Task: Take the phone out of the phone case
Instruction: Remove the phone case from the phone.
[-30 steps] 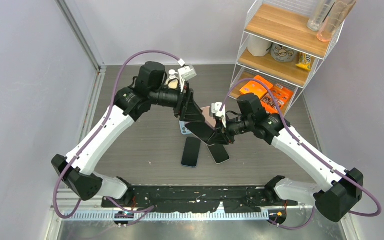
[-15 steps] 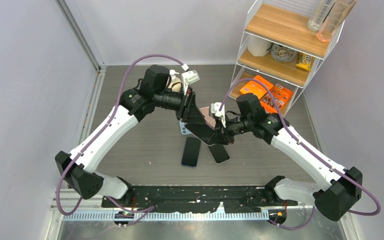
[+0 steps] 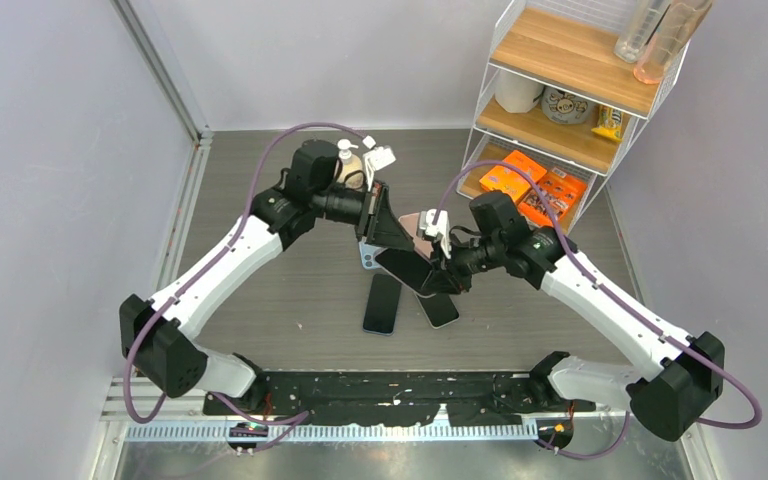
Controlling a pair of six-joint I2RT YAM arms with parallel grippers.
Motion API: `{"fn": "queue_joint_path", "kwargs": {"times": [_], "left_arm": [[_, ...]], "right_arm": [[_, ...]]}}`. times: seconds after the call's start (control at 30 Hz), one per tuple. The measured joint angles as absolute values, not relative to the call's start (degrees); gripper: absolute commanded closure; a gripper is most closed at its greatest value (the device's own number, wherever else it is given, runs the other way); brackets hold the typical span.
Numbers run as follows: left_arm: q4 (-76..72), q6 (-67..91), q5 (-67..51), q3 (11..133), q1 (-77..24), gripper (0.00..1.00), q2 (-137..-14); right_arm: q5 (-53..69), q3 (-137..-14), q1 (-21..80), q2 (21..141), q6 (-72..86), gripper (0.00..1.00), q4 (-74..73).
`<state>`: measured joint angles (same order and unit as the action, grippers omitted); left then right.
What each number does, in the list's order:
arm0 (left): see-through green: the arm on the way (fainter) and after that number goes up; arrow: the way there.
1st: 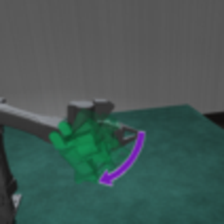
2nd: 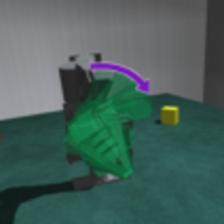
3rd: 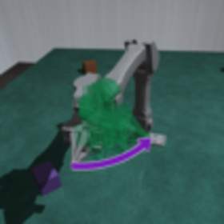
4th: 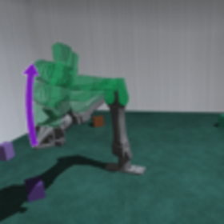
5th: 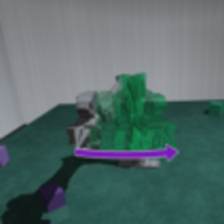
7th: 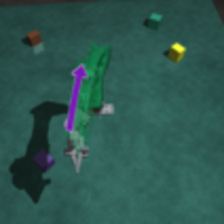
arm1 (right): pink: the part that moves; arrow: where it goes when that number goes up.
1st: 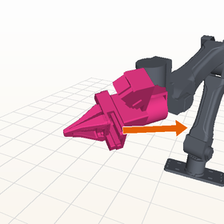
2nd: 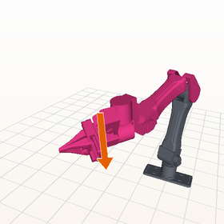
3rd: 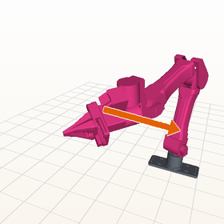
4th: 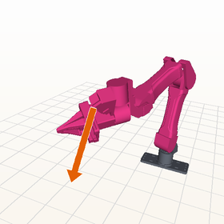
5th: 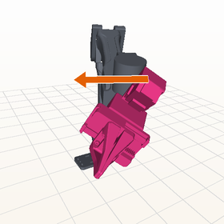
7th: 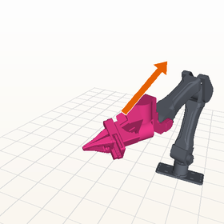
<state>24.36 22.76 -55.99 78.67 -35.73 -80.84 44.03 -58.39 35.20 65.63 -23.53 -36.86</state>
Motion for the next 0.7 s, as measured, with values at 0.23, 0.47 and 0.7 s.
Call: {"fn": "queue_joint_path", "kwargs": {"times": [0.23, 0.47, 0.7], "left_arm": [[12.01, 34.81, -58.94, 68.77, -33.43, 1.0, -81.06], [3.38, 44.16, -60.71, 64.25, -32.73, 1.0, -84.42], [-0.67, 51.31, -61.98, 63.4, -32.6, 1.0, -89.03]], "right_arm": [[35.77, -58.41, 37.26, 65.63, -23.33, 0.95, -41.39], [28.86, -58.41, 38.35, 65.69, -23.38, 0.95, -44.56], [23.05, -58.5, 38.89, 66.06, -23.64, 0.95, -46.87]]}}
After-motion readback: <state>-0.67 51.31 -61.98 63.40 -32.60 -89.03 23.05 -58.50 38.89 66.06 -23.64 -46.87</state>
